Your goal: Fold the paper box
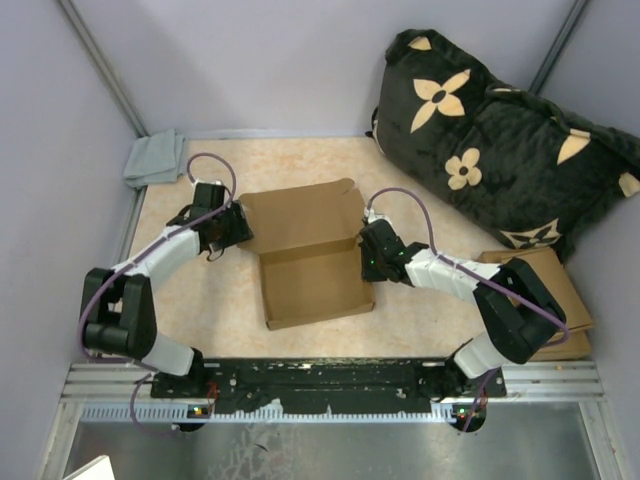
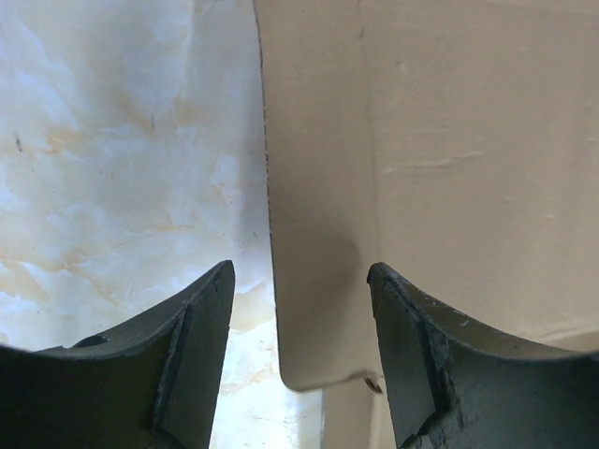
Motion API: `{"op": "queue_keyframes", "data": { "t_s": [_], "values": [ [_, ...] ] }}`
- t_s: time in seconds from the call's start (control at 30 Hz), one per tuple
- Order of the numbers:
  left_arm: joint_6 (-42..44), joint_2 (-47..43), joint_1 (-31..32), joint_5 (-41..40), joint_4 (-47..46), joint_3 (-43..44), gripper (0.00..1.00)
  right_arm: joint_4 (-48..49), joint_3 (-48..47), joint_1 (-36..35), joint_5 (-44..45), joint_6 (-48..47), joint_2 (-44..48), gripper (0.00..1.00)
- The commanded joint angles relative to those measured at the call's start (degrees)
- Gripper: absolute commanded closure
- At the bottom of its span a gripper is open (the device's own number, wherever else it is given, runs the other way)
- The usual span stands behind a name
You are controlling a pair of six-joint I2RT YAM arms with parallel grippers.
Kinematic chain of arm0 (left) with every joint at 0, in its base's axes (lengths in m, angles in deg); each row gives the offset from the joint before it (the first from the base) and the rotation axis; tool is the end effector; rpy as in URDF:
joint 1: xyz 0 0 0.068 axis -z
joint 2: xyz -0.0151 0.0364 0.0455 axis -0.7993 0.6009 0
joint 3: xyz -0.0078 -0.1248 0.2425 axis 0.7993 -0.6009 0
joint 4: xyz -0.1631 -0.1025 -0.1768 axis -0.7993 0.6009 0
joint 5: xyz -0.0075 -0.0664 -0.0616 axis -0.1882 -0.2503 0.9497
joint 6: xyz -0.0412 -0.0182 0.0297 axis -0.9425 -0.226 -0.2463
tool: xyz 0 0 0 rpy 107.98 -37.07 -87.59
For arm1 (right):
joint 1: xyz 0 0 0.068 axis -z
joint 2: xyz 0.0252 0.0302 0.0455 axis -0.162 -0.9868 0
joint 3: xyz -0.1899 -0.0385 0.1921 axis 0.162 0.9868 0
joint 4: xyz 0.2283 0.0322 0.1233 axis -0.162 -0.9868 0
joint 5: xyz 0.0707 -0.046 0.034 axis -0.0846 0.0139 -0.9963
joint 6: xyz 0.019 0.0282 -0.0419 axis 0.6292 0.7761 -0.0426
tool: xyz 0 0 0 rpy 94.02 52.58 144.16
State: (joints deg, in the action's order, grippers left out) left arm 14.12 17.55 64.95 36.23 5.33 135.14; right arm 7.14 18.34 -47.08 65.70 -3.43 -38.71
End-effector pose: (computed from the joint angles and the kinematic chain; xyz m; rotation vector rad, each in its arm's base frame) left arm 0.2985 -0.0616 0.2153 -0.3141 2.4302 -0.2542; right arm 0.2274 0.1717 0.1696 -0.1419 2.5539 0.3476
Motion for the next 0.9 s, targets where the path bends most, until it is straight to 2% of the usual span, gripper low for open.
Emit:
{"op": "queue_keyframes", "data": {
  "t_s": [0.0,0.37,0.6,0.67,0.73,0.77,0.8,0.87],
  "values": [
    [-0.35,4.18,-0.58,0.59,0.0,3.85,0.35,1.59,0.67,-0.79,0.18,1.3,1.72,0.88],
    [-0.21,10.29,-0.63,0.97,-1.19,10.53,0.41,2.0,1.36,-0.74,-0.38,-0.02,1.05,0.88],
    [0.61,12.05,-0.56,3.54,-1.65,12.78,0.7,2.6,1.47,-0.77,-1.06,-0.1,0.49,0.88],
    [1.01,12.2,-0.62,4.1,-1.81,13.04,0.81,2.59,1.26,-0.74,-1.29,-0.1,0.34,0.88],
    [1.64,12.61,-0.59,4.93,-1.78,13.53,0.98,2.29,0.85,-0.82,-1.57,-0.09,0.39,0.88],
    [1.87,12.71,-0.57,5.51,-1.47,13.78,1.0,1.89,0.48,-0.83,-1.76,-0.29,0.46,0.87],
    [1.87,12.7,-0.58,5.98,-1.14,14.09,1.0,0.89,-0.14,-0.83,-1.77,-0.37,0.6,0.84],
    [2.54,11.61,-0.54,6.59,-2.34,13.5,1.0,-2.39,-2.58,-0.74,-0.6,-0.92,1.34,0.67]
  ]
}}
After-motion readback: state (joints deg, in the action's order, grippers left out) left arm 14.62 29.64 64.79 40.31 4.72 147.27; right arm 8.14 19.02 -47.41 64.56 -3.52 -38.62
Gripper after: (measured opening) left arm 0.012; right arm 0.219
